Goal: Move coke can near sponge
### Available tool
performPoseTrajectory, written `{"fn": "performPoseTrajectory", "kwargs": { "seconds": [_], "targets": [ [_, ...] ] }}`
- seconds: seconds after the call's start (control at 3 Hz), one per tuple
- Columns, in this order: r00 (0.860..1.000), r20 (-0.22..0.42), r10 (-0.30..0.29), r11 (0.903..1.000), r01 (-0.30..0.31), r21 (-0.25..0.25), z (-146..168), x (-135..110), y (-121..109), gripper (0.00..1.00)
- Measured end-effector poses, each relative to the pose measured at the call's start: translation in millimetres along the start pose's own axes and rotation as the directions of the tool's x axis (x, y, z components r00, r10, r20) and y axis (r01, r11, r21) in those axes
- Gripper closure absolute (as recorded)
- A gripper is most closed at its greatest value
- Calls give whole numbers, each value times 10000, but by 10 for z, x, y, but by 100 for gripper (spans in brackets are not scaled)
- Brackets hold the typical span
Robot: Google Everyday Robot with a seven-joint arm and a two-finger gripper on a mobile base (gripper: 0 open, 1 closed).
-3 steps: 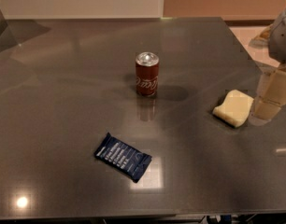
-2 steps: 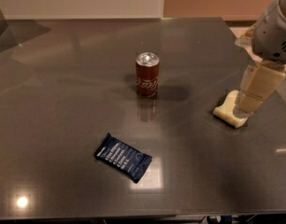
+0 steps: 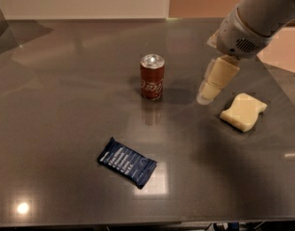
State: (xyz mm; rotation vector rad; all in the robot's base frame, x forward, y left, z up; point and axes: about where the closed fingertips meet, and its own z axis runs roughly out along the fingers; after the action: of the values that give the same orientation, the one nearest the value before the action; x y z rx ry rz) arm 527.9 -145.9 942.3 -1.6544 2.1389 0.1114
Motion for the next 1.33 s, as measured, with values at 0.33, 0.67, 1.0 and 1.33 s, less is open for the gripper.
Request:
{"fn": "performPoseTrajectory", "kwargs": {
  "seconds": [0.33,0.67,1.0,1.33],
  "targets": [
    [9950,903,420,9991,-417,-58,342,-309,-299,0],
    [9810,1724,891,9957,-833,-406,647,-616,-519,0],
    [9651,2394,1061,9926,-884,-834,838,-878,-549,0],
    [9552,2771,1038,9890,-697,-1304,987,-1087,-459,0]
  ]
}}
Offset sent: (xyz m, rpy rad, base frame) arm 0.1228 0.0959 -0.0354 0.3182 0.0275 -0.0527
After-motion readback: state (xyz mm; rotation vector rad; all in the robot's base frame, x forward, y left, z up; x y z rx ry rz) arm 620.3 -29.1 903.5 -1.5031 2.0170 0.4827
